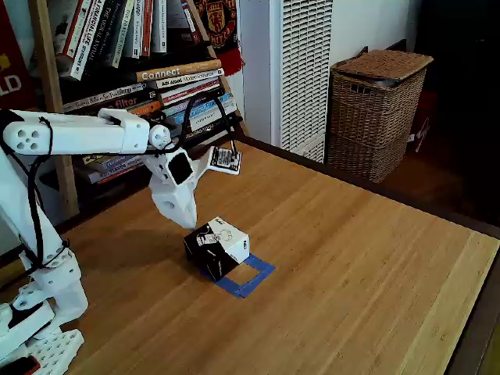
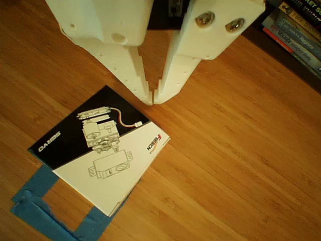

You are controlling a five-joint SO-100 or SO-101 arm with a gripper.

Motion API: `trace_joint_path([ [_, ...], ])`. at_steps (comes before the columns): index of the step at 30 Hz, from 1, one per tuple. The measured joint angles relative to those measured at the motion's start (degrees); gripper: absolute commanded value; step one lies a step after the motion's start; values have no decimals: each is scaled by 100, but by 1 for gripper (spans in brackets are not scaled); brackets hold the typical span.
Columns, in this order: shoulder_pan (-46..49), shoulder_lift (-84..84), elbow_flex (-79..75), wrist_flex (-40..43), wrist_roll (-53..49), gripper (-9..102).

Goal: Push the box on top of the target

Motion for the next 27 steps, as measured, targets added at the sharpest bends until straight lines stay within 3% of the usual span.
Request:
trace_joint_path([
  [27,536,-70,18,-105,-281,0],
])
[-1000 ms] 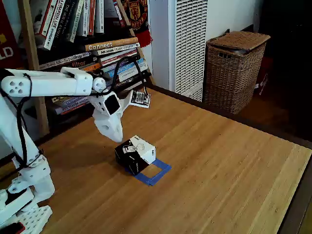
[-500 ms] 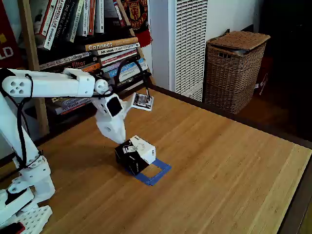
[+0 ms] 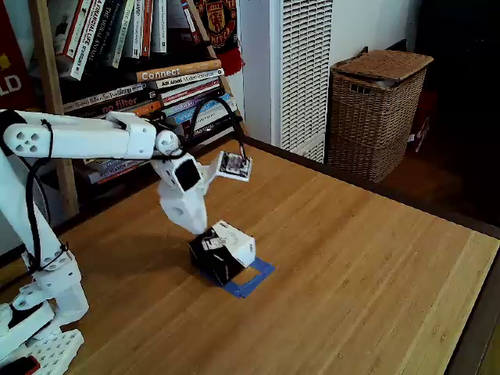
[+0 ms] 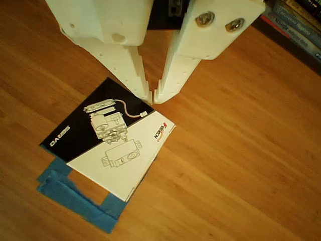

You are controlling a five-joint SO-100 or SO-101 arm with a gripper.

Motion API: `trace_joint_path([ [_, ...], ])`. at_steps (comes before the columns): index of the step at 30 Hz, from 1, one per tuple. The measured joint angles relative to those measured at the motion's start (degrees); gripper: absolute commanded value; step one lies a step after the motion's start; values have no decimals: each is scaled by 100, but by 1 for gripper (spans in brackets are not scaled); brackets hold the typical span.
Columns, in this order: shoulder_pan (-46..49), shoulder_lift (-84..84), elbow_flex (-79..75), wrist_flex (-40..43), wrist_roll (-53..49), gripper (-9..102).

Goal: Push the box on top of the target

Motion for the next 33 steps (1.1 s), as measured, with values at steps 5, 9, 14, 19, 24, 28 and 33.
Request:
trace_joint_path([
  [5,9,-18,35,-70,-105,0],
  [9,141,-18,53,-70,-202,0],
  [14,202,-18,70,-88,-229,0],
  [19,211,-53,70,-141,-290,0],
  [24,281,-53,70,-176,-290,0],
  [28,167,-88,70,-176,-220,0],
  [33,202,-105,9,-176,-185,0],
])
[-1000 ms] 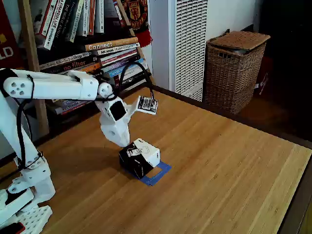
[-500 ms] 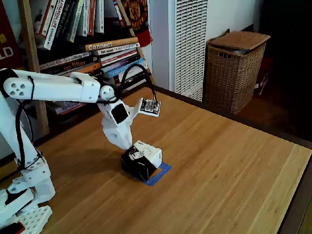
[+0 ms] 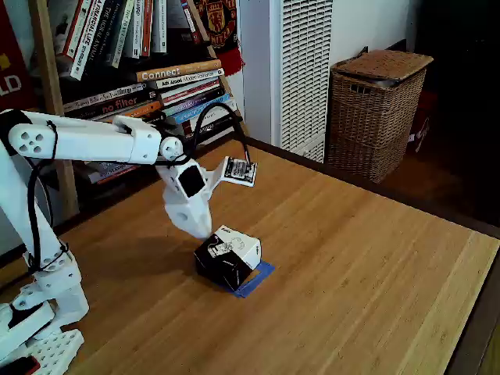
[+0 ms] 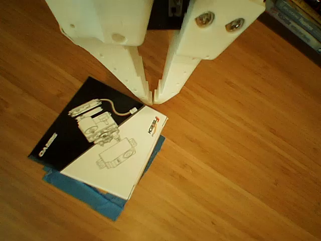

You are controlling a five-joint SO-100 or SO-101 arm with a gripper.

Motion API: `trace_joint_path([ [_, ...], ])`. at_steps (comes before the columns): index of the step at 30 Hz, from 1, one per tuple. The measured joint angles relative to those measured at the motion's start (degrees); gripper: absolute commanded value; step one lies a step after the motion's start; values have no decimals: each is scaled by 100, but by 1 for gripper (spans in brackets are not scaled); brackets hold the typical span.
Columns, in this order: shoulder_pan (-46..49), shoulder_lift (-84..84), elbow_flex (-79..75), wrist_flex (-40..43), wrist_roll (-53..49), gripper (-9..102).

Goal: Push the box on top of the target

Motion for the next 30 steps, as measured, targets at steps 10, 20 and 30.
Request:
trace_joint_path([
  [10,-26,0,-97,-62,-26,0],
  [20,149,0,-97,-229,-123,0],
  [30,202,0,-132,-264,-123,0],
])
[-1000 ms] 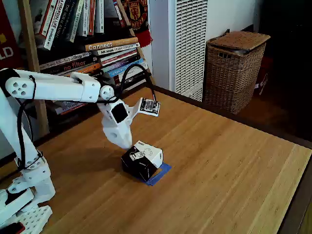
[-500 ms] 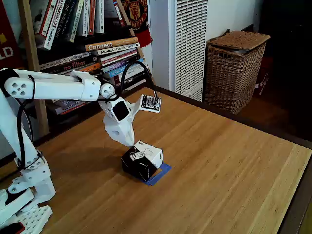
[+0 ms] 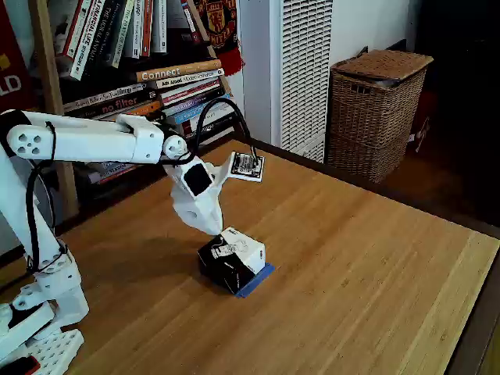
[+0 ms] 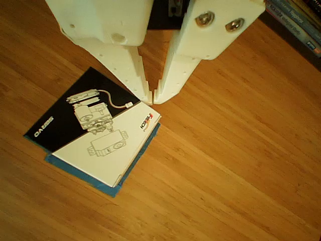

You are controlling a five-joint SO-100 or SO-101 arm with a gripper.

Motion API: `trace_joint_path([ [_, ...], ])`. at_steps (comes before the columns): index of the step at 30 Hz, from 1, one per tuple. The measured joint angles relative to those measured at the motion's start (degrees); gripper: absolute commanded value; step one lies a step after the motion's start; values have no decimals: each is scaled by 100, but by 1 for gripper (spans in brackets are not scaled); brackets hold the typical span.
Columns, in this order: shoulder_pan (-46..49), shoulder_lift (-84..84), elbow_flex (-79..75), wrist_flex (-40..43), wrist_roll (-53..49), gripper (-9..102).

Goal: Push the box on top of the target

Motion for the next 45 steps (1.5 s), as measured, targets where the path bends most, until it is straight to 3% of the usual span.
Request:
trace_joint_path([
  [23,-176,0,62,0,70,0],
  [45,-360,817,1107,193,193,0],
])
